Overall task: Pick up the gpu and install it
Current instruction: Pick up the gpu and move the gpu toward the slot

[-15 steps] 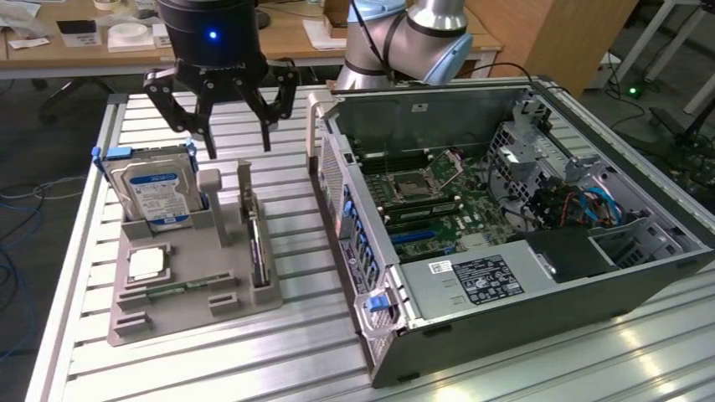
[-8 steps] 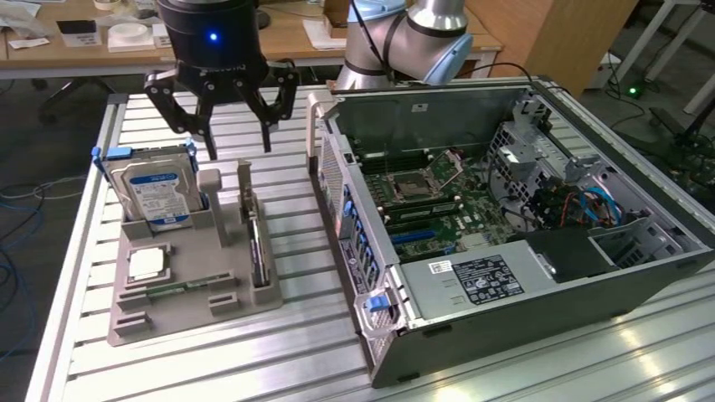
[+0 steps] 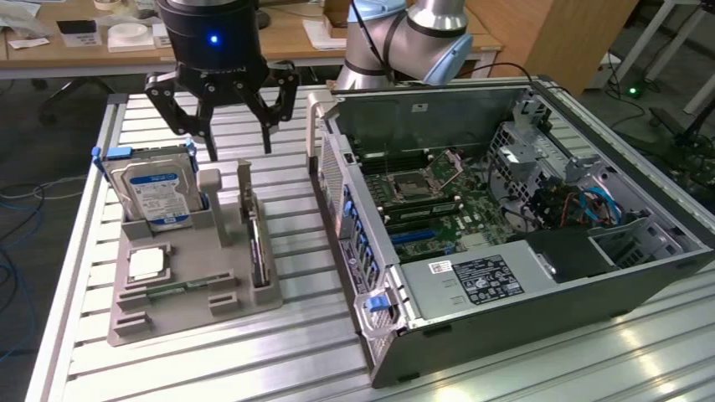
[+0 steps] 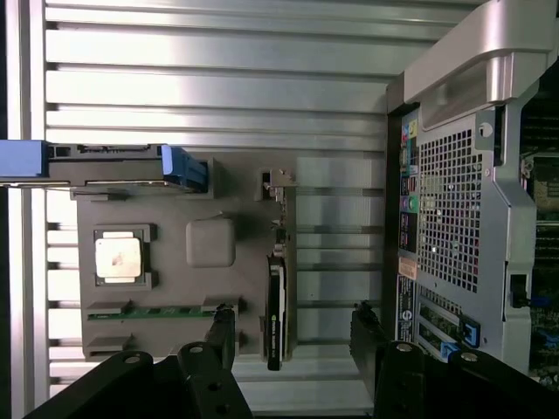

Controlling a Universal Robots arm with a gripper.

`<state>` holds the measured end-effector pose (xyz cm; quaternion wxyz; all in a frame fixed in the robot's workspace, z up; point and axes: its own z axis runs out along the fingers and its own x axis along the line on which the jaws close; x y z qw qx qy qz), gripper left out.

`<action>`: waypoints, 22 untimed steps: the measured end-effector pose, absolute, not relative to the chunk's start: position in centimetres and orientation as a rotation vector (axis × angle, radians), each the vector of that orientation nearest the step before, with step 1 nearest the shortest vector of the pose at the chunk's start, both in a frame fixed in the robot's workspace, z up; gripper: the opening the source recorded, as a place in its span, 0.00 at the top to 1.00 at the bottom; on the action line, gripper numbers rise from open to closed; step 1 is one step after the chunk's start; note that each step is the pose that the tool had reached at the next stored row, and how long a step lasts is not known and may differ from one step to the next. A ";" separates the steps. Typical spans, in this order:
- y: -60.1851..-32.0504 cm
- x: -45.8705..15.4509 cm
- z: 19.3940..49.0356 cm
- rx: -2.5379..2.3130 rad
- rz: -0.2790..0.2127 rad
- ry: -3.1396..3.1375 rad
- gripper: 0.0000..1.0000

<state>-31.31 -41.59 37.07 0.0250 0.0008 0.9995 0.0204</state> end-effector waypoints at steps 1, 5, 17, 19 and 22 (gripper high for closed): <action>-41.6 -31.3 37.0 0.002 0.063 3.091 0.35; -41.6 -31.3 36.9 0.002 0.063 3.090 0.35; -42.0 -31.3 36.7 0.000 0.063 3.089 0.35; -42.3 -31.3 36.6 -0.002 0.063 3.088 0.35; -42.4 -31.3 36.5 -0.003 0.063 3.087 0.35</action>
